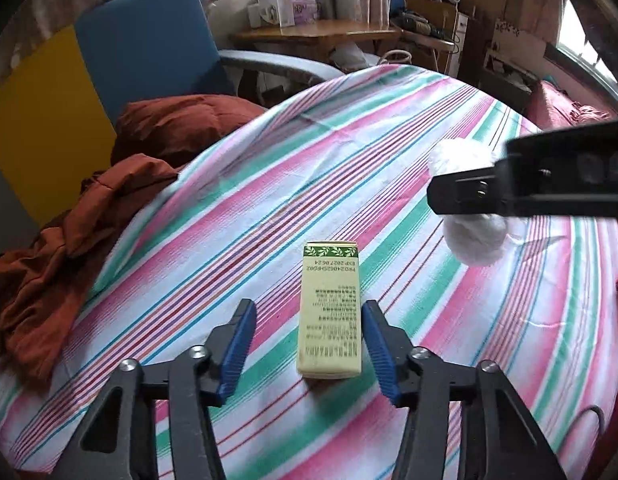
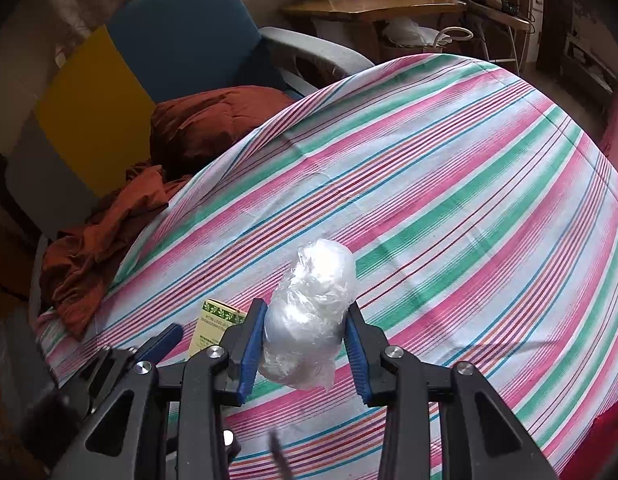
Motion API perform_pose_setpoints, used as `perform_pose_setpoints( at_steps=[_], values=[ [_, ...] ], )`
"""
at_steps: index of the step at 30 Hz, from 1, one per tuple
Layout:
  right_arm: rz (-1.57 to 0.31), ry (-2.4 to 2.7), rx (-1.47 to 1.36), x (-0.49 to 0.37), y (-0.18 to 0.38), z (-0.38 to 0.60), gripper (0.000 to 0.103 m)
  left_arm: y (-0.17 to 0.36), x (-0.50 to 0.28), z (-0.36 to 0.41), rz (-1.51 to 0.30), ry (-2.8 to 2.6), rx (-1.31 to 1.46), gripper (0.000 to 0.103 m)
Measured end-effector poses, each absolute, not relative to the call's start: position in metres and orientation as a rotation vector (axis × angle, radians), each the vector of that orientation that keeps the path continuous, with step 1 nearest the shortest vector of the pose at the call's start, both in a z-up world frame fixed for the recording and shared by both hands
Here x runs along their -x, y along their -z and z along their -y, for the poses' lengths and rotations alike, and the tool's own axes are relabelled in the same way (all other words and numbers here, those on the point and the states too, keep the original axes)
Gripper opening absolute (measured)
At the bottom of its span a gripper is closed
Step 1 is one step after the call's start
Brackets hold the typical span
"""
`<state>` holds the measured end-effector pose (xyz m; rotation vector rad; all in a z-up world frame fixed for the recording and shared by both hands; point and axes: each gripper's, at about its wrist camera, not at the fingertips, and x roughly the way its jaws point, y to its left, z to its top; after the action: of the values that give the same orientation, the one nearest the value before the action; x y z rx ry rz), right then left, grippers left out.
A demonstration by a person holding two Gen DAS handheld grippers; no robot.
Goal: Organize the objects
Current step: 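Grasp the wrapped ball with the right tool while the left tool grasps the green box, then carry the green box and wrapped ball to the tray and release both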
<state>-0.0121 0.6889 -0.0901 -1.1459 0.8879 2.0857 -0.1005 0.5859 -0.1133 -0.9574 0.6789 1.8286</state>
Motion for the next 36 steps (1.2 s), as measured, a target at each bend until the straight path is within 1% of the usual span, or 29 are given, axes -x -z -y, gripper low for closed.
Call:
perform_pose_setpoints(
  at_steps=[2,3,7,15,19,24,27,31,36],
  values=[
    [-0.871,-2.085,1.163,0.015,0.093,-0.688,0.038,0.118,0.103,-0.590,-0.679,-1.830,0.973,0.043],
    [-0.868,-2.083,1.171,0.015,0.094,-0.688,0.038,0.121,0.105,-0.591,-0.678,-1.828,0.989,0.030],
    [-0.868,-2.132,1.211,0.023,0.099,-0.684,0.038,0.127,0.107,-0.578,-0.645,-1.861,1.019,0.030],
    [-0.737,-2.295,1.371,0.054,0.108,-0.646,0.037,0.125,0.090,-0.505,-0.518,-2.017,1.102,0.030],
    [-0.631,-2.391,1.458,0.070,0.113,-0.617,0.037,0.126,0.080,-0.463,-0.426,-2.106,1.139,0.030],
    [-0.467,-2.479,1.553,0.083,0.119,-0.579,0.037,0.124,0.059,-0.423,-0.389,-2.169,1.149,0.030],
    [-0.402,-2.530,1.572,0.086,0.119,-0.561,0.037,0.122,0.048,-0.404,-0.349,-2.197,1.157,0.030],
    [-0.322,-2.570,1.604,0.087,0.120,-0.541,0.037,0.121,0.037,-0.386,-0.340,-2.213,1.147,0.030],
    [-0.254,-2.570,1.640,0.088,0.127,-0.526,0.037,0.123,0.031,-0.378,-0.375,-2.219,1.100,0.030]
  ],
)
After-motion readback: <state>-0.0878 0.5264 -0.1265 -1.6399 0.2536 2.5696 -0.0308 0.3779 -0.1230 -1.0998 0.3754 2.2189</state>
